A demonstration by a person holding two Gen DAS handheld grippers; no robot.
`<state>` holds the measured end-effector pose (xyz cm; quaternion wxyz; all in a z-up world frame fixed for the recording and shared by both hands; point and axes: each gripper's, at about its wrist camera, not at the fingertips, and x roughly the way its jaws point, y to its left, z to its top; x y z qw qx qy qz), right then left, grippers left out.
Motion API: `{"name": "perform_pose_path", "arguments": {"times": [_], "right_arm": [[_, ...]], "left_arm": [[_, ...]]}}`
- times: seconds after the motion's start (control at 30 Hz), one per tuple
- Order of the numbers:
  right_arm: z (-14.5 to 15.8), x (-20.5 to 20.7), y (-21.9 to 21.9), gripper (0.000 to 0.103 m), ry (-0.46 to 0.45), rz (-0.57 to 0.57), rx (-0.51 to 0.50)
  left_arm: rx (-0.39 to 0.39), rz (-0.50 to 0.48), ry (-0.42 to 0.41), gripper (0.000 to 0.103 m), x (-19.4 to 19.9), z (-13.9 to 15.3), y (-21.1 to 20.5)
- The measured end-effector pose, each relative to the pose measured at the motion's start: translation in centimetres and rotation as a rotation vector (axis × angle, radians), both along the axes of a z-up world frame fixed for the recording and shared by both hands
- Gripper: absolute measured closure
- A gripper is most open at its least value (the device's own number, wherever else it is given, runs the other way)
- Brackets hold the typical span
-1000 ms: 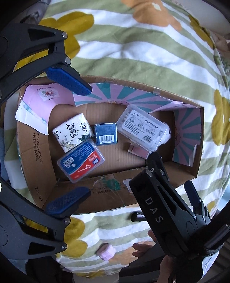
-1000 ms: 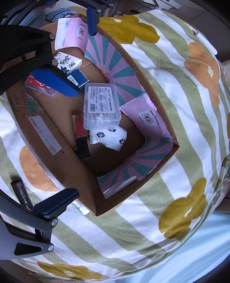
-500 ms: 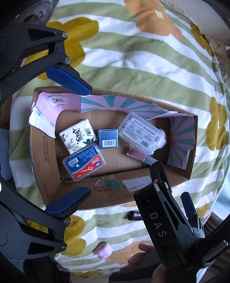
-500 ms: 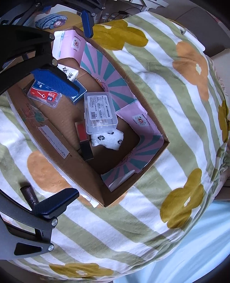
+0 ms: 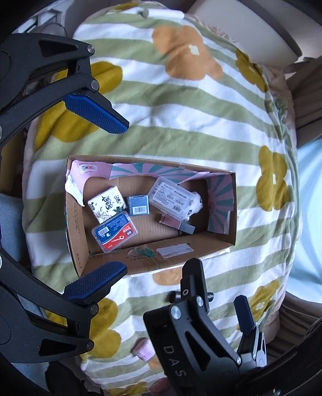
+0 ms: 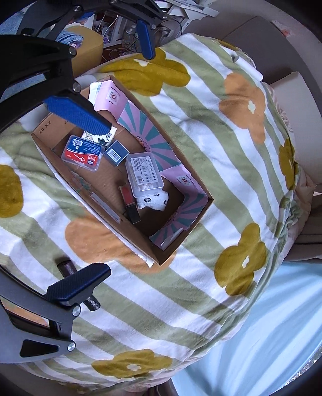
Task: Organize objects
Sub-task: 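Move both tools toward the black bag roll and pink plush cube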
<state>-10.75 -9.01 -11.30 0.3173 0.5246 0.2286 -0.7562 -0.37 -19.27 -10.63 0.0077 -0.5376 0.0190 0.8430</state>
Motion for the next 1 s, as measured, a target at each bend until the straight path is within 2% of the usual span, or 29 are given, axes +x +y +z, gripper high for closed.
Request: {"name": "perform_pose_path", "arguments": {"times": [0.27, 0.53, 0.8, 1.0], "right_arm": [[3.4, 2.9, 4.4, 0.0, 0.03, -0.127, -0.046], [5.7, 5.1, 11.9, 0.0, 0.104, -0.334, -0.068], [6.3, 6.8, 20.1, 0.0, 0.135, -0.534, -0.072], [6.3, 7.9, 24.3, 0.0, 0.157, -0.611, -0.053]], "left_arm": [[0.027, -0.023, 0.054, 0.0, 0.2, 3.3, 1.2], [0.044, -0.108, 0.084, 0.0, -0.4, 4.9, 5.6], [0.049, -0.213, 0.113, 0.0, -1.0, 5.6, 11.1], [0.063, -0.268, 0.12, 0.0, -1.8, 5.9, 14.5]]}}
